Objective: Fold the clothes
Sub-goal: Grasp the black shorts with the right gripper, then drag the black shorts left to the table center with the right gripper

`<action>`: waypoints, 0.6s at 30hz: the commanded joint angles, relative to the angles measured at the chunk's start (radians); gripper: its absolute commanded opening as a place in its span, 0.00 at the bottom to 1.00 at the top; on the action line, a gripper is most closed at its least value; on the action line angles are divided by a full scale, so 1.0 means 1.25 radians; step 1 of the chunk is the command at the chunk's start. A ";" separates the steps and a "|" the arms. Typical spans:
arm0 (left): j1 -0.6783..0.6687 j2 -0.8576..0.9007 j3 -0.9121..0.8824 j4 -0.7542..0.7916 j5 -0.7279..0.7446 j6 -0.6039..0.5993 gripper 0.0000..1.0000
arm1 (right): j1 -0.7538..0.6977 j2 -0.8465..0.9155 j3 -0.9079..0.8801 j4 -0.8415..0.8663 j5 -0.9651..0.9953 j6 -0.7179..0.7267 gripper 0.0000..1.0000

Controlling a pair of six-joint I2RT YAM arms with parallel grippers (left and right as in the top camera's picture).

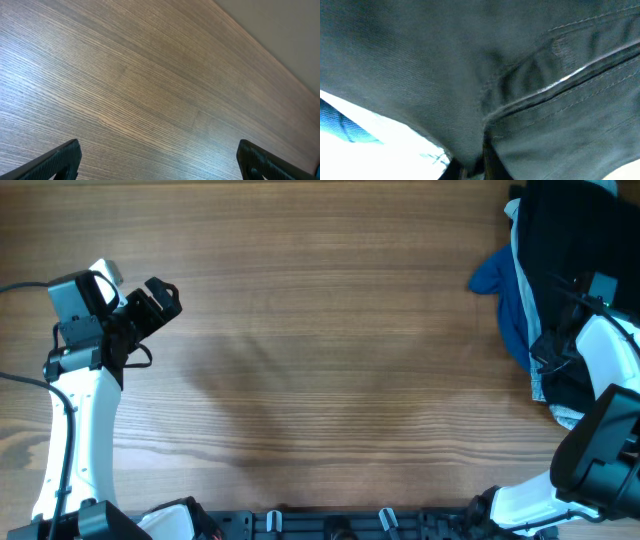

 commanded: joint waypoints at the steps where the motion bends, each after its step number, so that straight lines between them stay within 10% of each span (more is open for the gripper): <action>1: 0.001 -0.013 0.007 0.000 -0.008 -0.001 1.00 | -0.015 -0.002 0.020 -0.009 -0.090 -0.033 0.04; 5: 0.001 -0.013 0.007 0.002 -0.008 -0.002 1.00 | 0.041 -0.114 0.095 -0.037 -0.385 -0.128 0.04; 18: 0.002 -0.013 0.007 -0.001 -0.008 -0.001 1.00 | 0.741 0.021 0.125 0.106 -0.431 -0.064 0.04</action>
